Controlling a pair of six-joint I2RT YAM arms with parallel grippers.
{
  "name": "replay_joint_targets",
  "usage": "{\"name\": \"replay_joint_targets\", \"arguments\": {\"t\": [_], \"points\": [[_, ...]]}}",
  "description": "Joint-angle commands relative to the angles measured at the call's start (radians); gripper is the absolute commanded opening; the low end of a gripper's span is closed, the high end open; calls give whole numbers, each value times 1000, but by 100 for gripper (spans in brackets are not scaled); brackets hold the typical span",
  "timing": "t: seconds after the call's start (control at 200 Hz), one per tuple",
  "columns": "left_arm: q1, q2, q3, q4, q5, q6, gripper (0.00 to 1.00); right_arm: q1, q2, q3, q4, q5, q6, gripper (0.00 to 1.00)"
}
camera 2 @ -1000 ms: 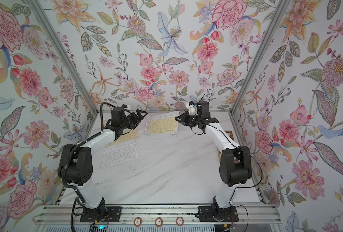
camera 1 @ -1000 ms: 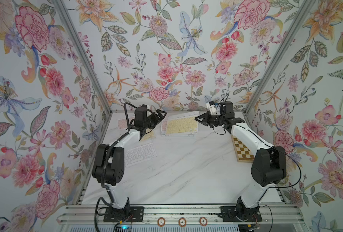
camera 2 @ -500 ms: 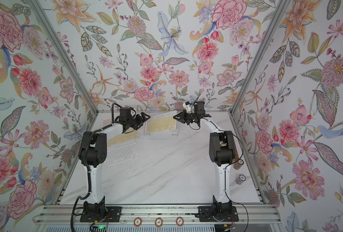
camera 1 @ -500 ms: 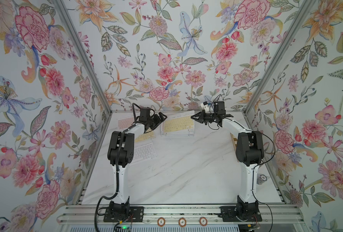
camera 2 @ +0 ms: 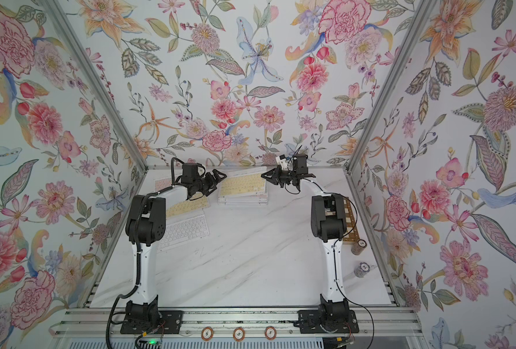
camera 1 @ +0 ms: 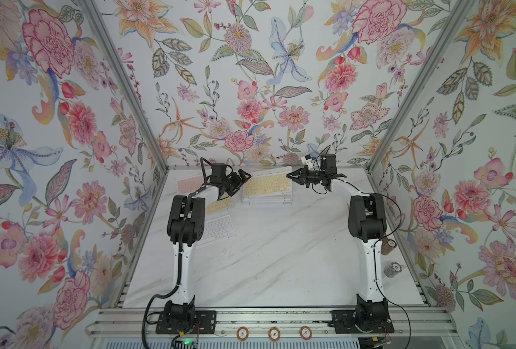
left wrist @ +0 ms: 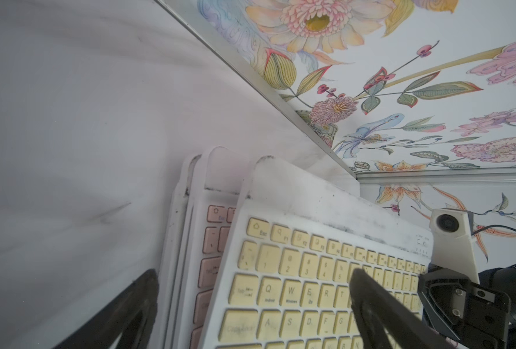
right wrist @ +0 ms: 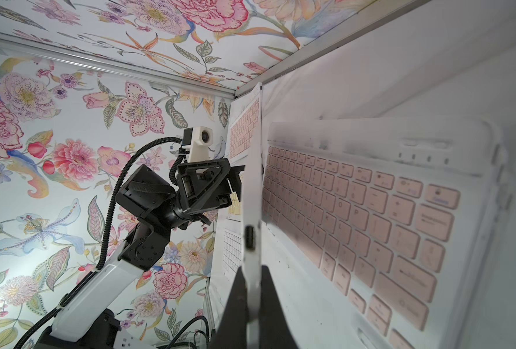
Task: Stack the numeric keypads
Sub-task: Place the numeric keypad at the numeric keypad.
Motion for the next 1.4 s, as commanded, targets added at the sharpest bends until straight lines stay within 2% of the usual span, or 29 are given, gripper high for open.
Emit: {"name": "replay_joint_targets", "arguments": {"t": [0.0,0.816,1.396], "points": [[0,21,13,32,23,-26,99,-9,26,51,42,-54,9,5],[-15,28,31,32,18,-45,99,-33,203,252,-126,-66,-89,10],[-19,14,33,22,13,-42,99,-38,259,327,-187,-102,-129,10]]}}
